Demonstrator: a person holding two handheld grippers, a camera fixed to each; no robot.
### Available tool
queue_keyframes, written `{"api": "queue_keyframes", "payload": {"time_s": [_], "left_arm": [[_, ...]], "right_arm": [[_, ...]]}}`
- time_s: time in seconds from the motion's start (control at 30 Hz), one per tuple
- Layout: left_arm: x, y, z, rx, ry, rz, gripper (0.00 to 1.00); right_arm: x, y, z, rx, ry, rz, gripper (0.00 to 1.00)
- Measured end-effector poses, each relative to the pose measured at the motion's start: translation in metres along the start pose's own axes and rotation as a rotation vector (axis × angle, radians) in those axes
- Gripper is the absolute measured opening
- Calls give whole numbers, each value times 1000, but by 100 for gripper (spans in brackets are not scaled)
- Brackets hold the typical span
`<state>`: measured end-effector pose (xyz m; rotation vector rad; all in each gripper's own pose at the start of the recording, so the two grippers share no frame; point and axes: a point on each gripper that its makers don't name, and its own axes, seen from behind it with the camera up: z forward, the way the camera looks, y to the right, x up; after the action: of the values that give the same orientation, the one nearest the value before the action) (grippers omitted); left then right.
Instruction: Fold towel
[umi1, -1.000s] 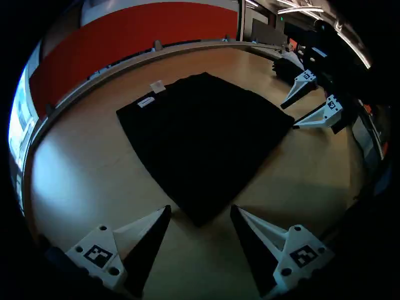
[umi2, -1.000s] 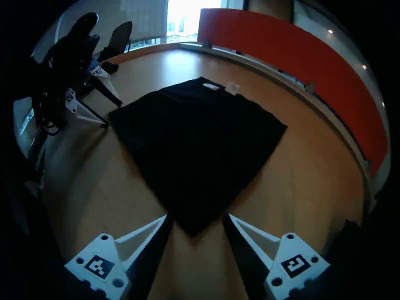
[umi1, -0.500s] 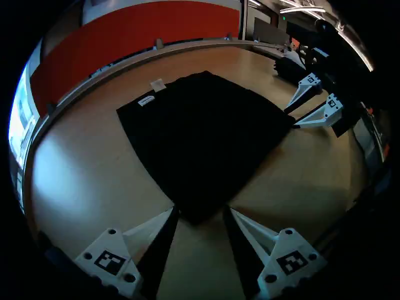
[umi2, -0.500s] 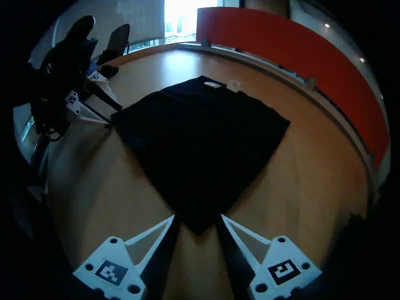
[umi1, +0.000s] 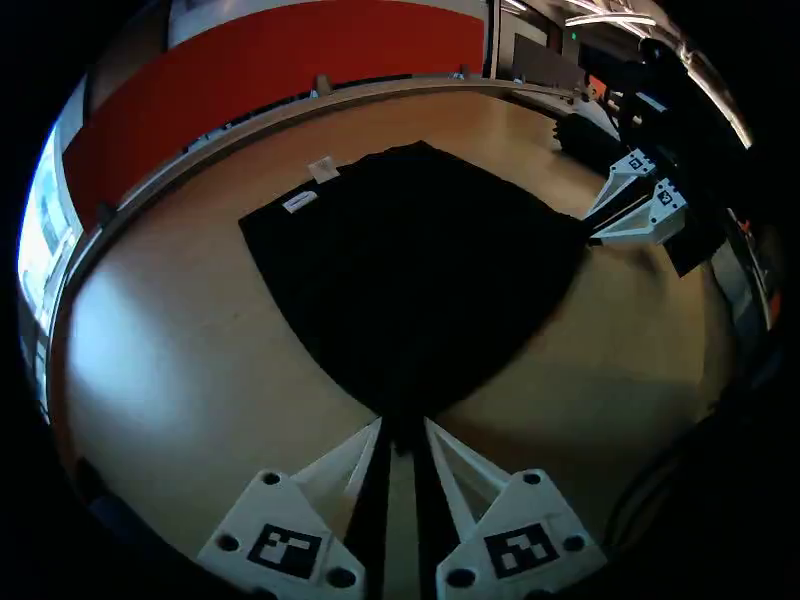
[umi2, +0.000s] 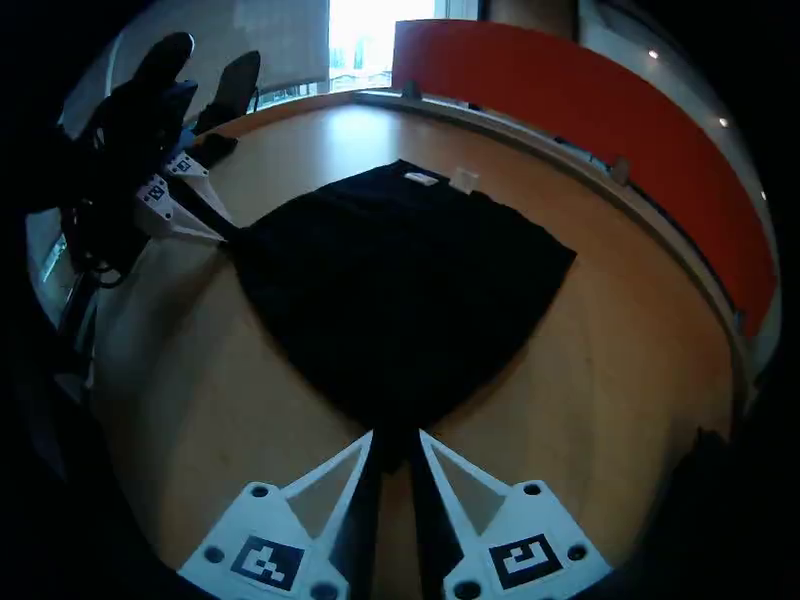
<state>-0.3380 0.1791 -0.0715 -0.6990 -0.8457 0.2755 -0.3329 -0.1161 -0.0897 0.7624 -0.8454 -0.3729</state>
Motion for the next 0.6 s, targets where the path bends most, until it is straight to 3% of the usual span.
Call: {"api": "queue_keyframes", "payload": {"time_s": [0.3,0.6], "left_arm": [[4,-2,-5,13,2,-24,10],[19,-6,-26,34,31,-42,10]], "right_arm": [[9,-1,-4,-1,31,10,16],[25,2,-18,-18,61,13,16]]}}
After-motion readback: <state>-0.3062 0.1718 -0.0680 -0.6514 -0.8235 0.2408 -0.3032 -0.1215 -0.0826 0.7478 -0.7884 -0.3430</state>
